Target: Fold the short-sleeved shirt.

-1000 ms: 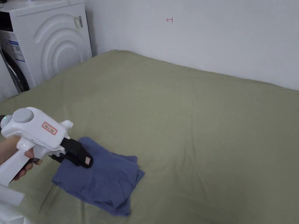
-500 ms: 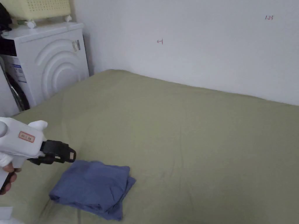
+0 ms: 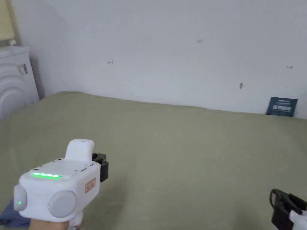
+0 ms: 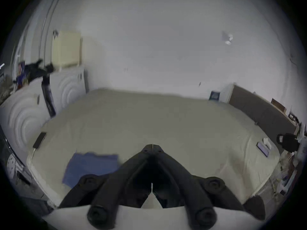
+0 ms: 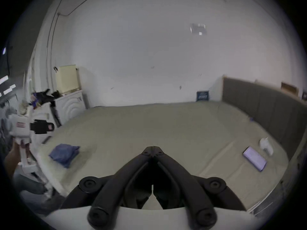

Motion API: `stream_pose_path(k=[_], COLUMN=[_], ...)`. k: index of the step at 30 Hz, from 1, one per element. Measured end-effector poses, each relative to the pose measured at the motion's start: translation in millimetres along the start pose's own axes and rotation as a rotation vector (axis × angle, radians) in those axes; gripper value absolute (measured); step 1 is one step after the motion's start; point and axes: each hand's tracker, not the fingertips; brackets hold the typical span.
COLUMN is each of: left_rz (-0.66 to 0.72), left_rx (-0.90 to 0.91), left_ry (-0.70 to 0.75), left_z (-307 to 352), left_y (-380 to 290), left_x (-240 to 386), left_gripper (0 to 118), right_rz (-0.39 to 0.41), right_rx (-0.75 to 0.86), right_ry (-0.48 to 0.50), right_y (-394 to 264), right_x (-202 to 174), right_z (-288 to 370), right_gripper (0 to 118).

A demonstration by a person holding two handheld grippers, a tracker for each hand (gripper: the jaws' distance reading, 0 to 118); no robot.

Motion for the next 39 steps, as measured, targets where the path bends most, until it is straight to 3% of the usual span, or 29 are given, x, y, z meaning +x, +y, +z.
stream_pose_path(k=[2, 5, 12, 27, 29, 30, 31, 32, 33, 34, 35, 36, 39], left_rz=[0.043, -0.04, -0.128, -0.107, -0.106, -0.104, -0.102, -0.103, -0.095, -0.095, -0.086, -0.095, -0.095], left_rx=[0.058, 0.15, 0.209, 0.189, 0.182, 0.179, 0.182, 0.181, 0.172, 0.174, 0.195, 0.193, 0.181], left_ry=[-0.008, -0.004, -0.032, 0.006, 0.014, 0.013, 0.012, 0.019, 0.023, 0.025, 0.028, 0.048, 0.046], left_z=[7.1, 22.9, 46.1, 48.9, 47.0, 45.9, 45.2, 43.3, 41.2, 38.9, 39.6, 39.4, 37.7], left_y=[1.9, 6.1, 22.2, 21.8, 20.5, 20.4, 19.1, 18.7, 18.3, 16.7, 14.8, 15.1, 14.9], left_x=[46.4, 97.7, 148.5, 123.6, 122.2, 119.8, 119.1, 119.2, 119.2, 116.3, 114.7, 114.7, 111.6], left_gripper=[0, 0, 0, 0, 8, 24, 68, 100, 113, 112, 113, 112, 113], right_rz=[0.081, 0.168, 0.111, 0.078, 0.078, 0.084, 0.089, 0.088, 0.083, 0.081, 0.119, 0.099, 0.099], right_rx=[0.062, 0.136, 0.194, 0.218, 0.212, 0.21, 0.205, 0.197, 0.19, 0.168, 0.311, 0.224, 0.225], right_ry=[-0.099, -0.151, -0.112, -0.111, -0.114, -0.117, -0.113, -0.107, -0.108, -0.12, -0.151, -0.137, -0.133], right_y=[0.7, 6.5, 32.9, 37.3, 36.4, 35.9, 35.5, 35.7, 36.0, 35.6, 33.6, 25.7, 33.0], right_x=[-12.2, -23.3, -27.8, -16.5, -15.5, -15.1, -13.9, -12.3, -12.0, -11.8, -11.9, -14.3, -13.8], right_z=[-0.6, 3.0, 23.7, 30.8, 29.2, 28.3, 27.5, 26.6, 24.4, 21.4, 28.3, 27.4, 27.9], right_gripper=[0, 0, 0, 0, 3, 16, 56, 97, 118, 115, 118, 118, 118])
